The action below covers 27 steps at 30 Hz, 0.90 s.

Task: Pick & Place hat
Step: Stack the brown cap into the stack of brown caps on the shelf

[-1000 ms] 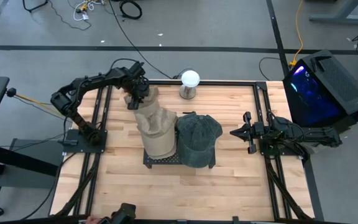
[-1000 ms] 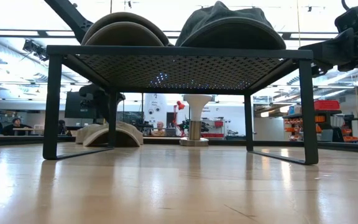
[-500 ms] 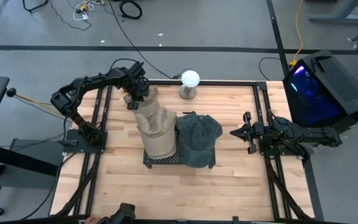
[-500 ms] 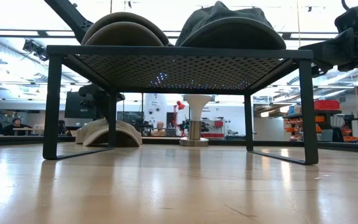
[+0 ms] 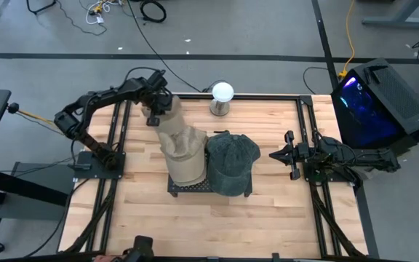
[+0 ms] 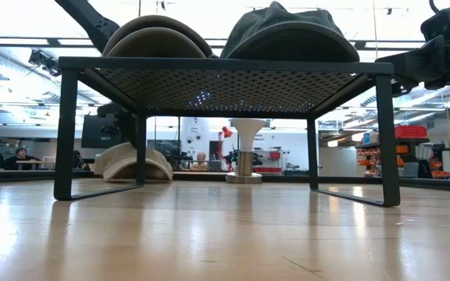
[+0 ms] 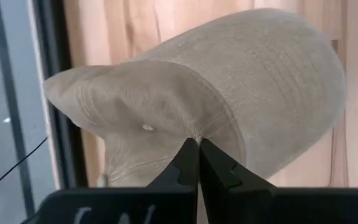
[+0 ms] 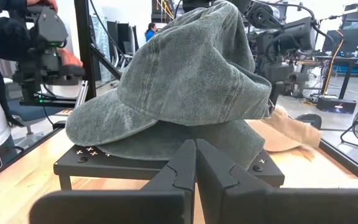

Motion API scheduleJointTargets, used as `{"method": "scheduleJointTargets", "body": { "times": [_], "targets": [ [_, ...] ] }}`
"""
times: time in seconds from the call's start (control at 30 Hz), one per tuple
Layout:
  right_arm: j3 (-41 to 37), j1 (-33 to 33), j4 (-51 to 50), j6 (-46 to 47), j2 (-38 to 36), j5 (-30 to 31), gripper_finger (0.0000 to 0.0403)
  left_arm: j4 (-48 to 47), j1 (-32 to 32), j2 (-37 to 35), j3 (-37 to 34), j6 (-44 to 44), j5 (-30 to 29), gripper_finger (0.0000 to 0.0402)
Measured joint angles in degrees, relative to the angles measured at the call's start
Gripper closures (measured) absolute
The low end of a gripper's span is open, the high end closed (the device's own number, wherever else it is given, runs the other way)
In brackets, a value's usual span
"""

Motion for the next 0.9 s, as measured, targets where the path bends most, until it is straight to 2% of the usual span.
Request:
{"method": "scheduleJointTargets", "body": {
  "times": [0.23,0.5,0.67,0.9],
  "targets": [
    [-0.01,0.00,0.01,0.00,0.00,0.00,0.0388,-2.61,0.26,-4.05,0.02,-0.03,-3.84,0.0400],
    [0.00,0.00,0.00,0.00,0.00,0.00,0.0388,-2.60,0.37,-9.45,1.56,-0.82,-4.42,0.0400],
    [0.01,0.00,0.00,0.00,0.00,0.00,0.0388,-5.17,0.62,-11.25,6.61,-1.62,-6.42,0.0400],
    [0.01,0.00,0.00,0.00,0.00,0.00,0.0388,-10.43,0.58,-11.37,17.51,-3.06,-6.47,0.0401]
  ]
}}
